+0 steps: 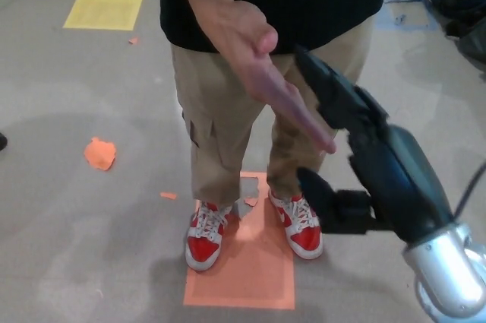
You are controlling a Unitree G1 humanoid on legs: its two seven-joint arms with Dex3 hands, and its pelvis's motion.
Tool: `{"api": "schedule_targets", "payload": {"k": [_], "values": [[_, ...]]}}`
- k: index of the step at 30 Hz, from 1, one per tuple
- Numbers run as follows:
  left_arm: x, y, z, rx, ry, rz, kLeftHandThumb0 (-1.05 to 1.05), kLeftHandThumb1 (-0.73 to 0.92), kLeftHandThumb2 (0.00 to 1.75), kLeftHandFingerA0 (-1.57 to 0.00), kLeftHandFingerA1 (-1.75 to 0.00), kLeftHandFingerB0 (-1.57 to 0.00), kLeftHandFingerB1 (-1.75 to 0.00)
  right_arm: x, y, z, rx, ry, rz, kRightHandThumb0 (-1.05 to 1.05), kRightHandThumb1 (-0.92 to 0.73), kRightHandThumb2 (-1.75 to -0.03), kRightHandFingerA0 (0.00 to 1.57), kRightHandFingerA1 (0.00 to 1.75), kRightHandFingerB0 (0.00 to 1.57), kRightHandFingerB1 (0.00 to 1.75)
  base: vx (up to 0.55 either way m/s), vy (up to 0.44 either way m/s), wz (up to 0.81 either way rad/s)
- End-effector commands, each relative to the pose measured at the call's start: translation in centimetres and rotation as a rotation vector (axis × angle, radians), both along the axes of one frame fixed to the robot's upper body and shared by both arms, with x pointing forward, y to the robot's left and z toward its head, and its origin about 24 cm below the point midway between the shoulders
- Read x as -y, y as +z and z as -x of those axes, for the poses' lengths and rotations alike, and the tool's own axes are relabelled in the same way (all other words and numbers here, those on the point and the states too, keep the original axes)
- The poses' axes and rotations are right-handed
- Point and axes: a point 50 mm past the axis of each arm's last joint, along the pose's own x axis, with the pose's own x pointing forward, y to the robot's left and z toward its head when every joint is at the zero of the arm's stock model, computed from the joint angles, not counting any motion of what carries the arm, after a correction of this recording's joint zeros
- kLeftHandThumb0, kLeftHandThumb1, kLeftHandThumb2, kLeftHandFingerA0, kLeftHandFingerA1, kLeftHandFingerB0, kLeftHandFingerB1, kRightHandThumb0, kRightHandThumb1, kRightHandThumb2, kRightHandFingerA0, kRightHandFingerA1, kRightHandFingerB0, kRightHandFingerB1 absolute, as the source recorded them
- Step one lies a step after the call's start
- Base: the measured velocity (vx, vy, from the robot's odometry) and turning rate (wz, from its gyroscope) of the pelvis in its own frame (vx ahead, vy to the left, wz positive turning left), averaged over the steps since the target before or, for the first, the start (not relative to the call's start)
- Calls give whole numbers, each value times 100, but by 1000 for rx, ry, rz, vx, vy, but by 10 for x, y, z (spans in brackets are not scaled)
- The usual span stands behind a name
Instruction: The robot extends its right arm to grab a person's hand and shakes it
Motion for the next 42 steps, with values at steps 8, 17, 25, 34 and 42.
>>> {"api": "schedule_targets", "payload": {"k": [8, 17, 25, 34, 42], "values": [[-14, 8, 6, 12, -5, -31, -59, 86, 66, -35, -34, -27, -32, -1, 33, -52, -121, -396, 446, -93, -87, -72, 0, 2, 0, 0, 0, 0, 0], [-13, 8, 5, 6, -9, -10, -60, 87, 66, -31, -33, -23, -30, 19, 16, -96, -289, -537, 475, -101, -73, -109, 0, 10, 0, 5, 0, 0, 0], [-13, 8, 4, 11, -3, -2, -58, 88, 66, -31, -33, -23, -31, 15, 3, -112, -388, -552, 477, -105, -73, -108, 0, 7, 0, 0, 0, 0, 0], [-12, 9, 1, 11, -25, -38, -59, 87, 66, -32, -33, -25, -31, -22, -14, -101, -477, -413, 453, -104, -69, -109, 0, 7, 0, 0, 0, 0, 0], [-13, 11, -4, 29, -11, -22, -61, 86, 66, -32, -33, -23, -30, -63, -16, -89, -468, -303, 490, -102, -68, -107, 0, 8, 0, 0, 0, 0, 0]]}}
